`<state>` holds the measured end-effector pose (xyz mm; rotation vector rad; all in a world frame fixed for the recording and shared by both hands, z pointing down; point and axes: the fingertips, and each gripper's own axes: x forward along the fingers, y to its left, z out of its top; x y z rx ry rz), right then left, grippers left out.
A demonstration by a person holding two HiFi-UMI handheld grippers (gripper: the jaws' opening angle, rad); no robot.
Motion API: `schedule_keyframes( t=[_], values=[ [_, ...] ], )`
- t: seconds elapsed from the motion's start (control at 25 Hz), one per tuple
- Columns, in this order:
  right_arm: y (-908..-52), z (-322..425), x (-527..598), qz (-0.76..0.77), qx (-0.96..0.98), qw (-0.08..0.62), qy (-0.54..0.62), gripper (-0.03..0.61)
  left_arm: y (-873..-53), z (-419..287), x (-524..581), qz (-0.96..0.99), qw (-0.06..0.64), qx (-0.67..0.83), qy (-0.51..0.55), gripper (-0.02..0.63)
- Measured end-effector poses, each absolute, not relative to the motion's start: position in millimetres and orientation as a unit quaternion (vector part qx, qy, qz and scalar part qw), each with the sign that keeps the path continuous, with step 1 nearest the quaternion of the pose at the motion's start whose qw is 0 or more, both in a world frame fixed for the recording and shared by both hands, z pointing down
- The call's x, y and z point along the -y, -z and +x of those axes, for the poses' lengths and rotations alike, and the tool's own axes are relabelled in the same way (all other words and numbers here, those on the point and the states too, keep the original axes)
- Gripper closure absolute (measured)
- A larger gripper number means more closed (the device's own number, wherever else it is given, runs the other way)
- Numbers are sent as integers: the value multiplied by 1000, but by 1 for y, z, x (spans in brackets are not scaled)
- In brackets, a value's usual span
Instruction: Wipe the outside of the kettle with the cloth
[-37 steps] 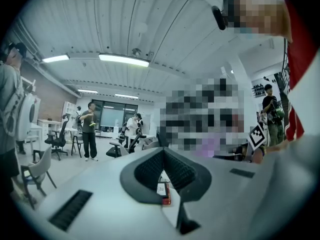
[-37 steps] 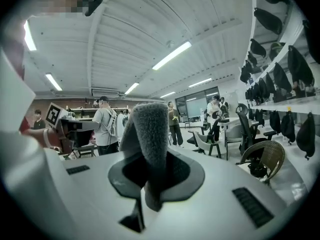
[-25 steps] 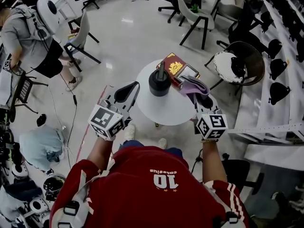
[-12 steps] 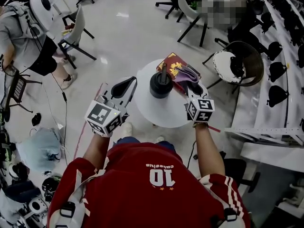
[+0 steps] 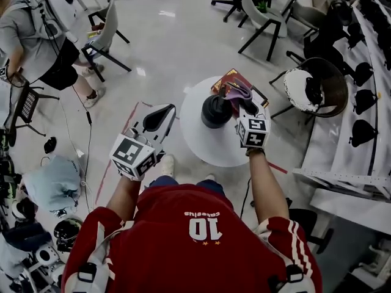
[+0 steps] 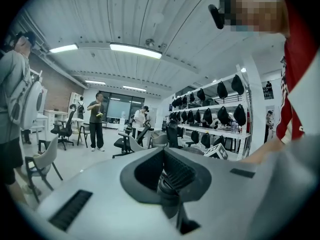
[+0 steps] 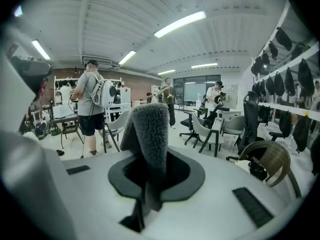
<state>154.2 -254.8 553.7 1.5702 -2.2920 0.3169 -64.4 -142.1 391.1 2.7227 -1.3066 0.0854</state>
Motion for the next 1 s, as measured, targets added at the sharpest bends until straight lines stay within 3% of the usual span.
schedule_keyframes(
  t=[0.4, 1.0],
  values=[
    [-577, 102, 269, 517, 807, 253, -130, 529, -402, -86, 139, 896, 70, 437, -34, 606],
    [-573, 45, 237, 486, 824, 269, -114, 529, -396, -112, 134, 900, 73, 430, -22, 606]
  ],
)
